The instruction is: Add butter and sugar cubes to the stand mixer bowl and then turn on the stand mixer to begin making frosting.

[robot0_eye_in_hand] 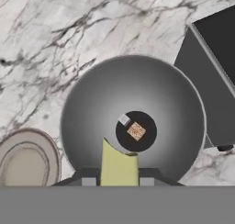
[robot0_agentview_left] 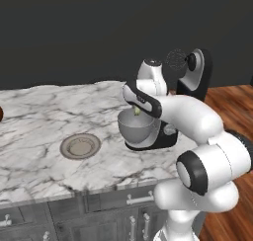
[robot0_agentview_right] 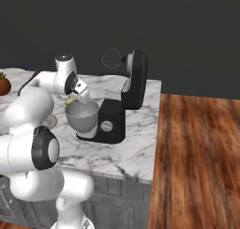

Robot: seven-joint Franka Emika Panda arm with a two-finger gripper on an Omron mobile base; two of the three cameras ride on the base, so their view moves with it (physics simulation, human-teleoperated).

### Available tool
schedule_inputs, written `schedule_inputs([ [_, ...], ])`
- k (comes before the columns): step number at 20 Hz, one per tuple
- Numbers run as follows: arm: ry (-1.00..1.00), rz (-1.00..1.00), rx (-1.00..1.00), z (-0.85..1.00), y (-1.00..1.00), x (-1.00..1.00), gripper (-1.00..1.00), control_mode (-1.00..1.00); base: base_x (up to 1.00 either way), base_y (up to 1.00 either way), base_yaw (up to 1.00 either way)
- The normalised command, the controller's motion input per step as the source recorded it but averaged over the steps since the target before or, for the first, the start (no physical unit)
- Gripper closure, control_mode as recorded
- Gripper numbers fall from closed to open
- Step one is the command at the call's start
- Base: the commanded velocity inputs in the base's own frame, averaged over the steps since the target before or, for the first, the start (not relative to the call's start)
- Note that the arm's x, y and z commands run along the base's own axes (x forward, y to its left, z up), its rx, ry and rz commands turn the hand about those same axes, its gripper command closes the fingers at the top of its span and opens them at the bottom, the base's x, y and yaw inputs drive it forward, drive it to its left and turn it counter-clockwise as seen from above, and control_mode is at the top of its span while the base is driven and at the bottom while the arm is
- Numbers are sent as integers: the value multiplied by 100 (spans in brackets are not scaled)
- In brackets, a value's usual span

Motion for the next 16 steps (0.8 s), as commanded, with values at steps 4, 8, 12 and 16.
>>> schedule_inputs([
  [4,3,-4,-4,-39,0,15,100,-100,0,0,0],
  [8,0,-2,-7,-46,0,0,100,-100,0,0,0],
  [12,0,-2,-5,-43,0,0,100,-100,0,0,0],
  [16,0,-2,-1,-32,-1,1,100,-100,0,0,0],
])
